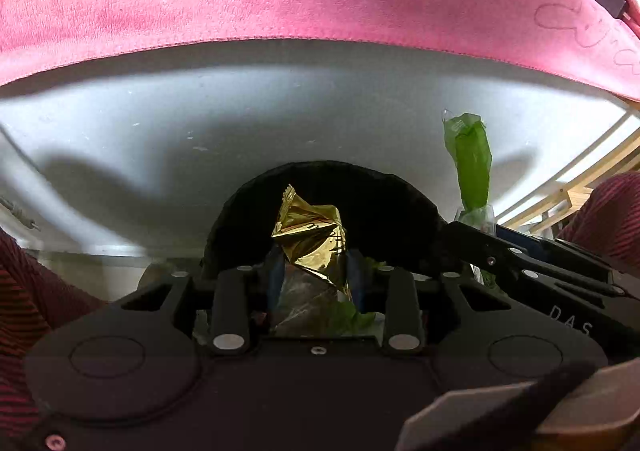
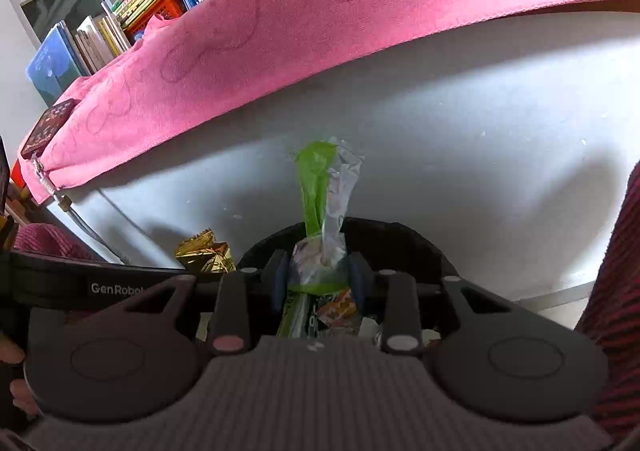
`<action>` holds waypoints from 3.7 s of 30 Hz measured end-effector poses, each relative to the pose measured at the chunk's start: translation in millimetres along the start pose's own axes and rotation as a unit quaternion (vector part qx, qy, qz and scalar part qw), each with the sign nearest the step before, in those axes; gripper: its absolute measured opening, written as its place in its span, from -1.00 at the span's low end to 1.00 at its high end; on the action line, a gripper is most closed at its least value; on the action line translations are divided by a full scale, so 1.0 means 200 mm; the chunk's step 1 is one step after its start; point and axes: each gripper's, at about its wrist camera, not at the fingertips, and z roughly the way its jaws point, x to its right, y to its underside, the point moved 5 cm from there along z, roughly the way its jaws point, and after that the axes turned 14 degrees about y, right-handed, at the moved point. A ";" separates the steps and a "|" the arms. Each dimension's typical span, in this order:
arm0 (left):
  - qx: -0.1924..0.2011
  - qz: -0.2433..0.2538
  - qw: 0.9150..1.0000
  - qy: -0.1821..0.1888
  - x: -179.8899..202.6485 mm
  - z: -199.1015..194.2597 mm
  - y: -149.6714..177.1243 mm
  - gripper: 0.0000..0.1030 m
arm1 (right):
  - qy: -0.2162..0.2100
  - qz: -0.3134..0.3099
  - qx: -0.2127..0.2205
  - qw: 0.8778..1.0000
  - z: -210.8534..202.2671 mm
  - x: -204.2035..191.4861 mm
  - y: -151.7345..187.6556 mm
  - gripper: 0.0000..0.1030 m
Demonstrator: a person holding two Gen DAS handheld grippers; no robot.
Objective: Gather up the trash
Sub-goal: 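Lower the gold foil and green strip into the bin and open both tools, then raise both tools back over the towel toward the tissue and orange peel, then grasp the white tissue with the left tool while the right tool grasps the orange peel, then lift the tissue and orange peel and lower them into the bin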
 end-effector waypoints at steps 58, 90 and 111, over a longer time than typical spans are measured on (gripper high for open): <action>0.259 -0.015 0.965 -0.018 -0.25 -0.16 -1.92 0.55 | 0.006 -0.018 0.161 0.987 0.28 -0.03 -1.66 0.70; 0.293 0.027 0.953 -0.071 -0.29 -0.43 -1.60 -0.68 | 0.104 -0.150 0.074 0.980 0.87 -0.54 -1.84 -0.12; 0.242 0.041 0.969 -0.018 -0.01 -0.48 -1.16 -0.66 | 0.003 -0.126 0.138 0.982 0.03 -0.30 -1.35 -0.27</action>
